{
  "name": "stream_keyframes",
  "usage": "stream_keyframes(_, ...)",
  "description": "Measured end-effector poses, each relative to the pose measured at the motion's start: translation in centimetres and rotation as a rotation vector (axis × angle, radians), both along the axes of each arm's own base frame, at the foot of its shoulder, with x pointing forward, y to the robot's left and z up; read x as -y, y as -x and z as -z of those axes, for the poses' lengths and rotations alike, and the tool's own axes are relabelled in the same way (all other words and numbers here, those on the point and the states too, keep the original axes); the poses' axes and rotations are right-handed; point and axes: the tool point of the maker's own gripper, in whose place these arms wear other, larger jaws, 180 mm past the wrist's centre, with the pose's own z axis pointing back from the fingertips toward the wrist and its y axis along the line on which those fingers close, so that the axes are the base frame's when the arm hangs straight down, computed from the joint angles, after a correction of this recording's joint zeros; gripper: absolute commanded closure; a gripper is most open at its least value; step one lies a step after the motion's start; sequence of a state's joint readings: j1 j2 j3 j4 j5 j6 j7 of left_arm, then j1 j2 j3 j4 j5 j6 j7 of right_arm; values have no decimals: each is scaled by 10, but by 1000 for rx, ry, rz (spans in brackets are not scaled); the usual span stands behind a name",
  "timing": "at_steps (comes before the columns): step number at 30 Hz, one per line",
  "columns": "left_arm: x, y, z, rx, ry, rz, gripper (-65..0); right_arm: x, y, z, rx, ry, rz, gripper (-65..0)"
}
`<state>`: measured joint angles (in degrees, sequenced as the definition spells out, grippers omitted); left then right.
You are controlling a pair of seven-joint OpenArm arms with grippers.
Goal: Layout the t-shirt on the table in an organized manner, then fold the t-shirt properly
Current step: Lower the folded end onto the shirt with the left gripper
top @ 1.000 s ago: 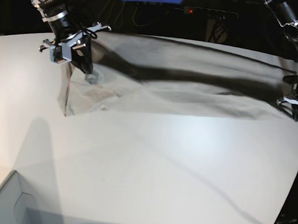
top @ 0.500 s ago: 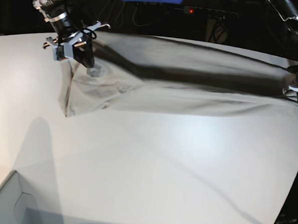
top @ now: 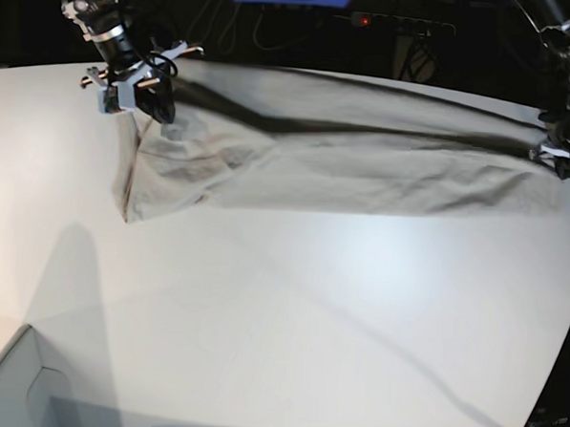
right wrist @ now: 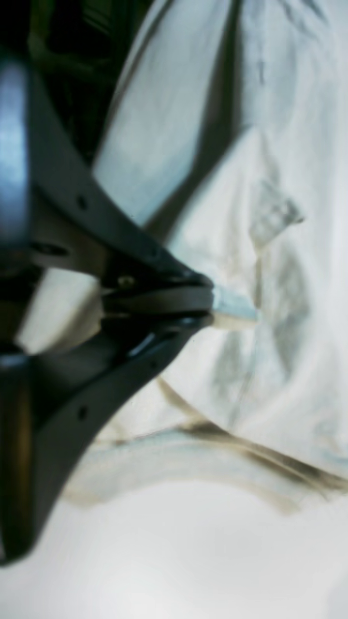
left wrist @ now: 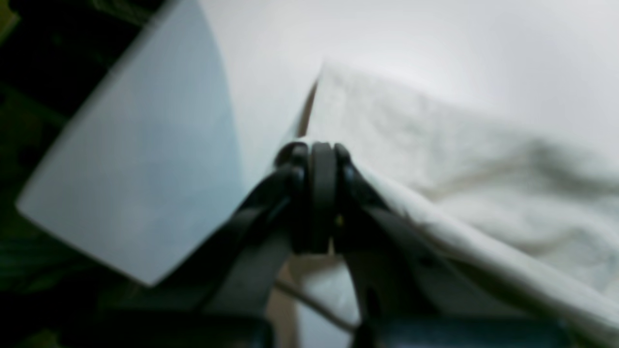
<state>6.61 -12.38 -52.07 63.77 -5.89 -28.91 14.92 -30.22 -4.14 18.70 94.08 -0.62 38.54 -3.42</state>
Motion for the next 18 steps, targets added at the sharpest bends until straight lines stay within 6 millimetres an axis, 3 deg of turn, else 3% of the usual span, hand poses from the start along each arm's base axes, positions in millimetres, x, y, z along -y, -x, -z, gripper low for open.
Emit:
stream_keyframes(2, 1, -1, 3, 13, 4, -6, 0, -1, 3, 4, -14, -3, 1, 0)
stream_keyframes(11, -3, -29, -18, 137, -14, -19, 0, -4, 9, 7, -28, -7, -5, 0)
stream_keyframes(18, -15, -84, -70, 276, -57, -8, 0, -4, 7, 5, -22, -8, -6, 0)
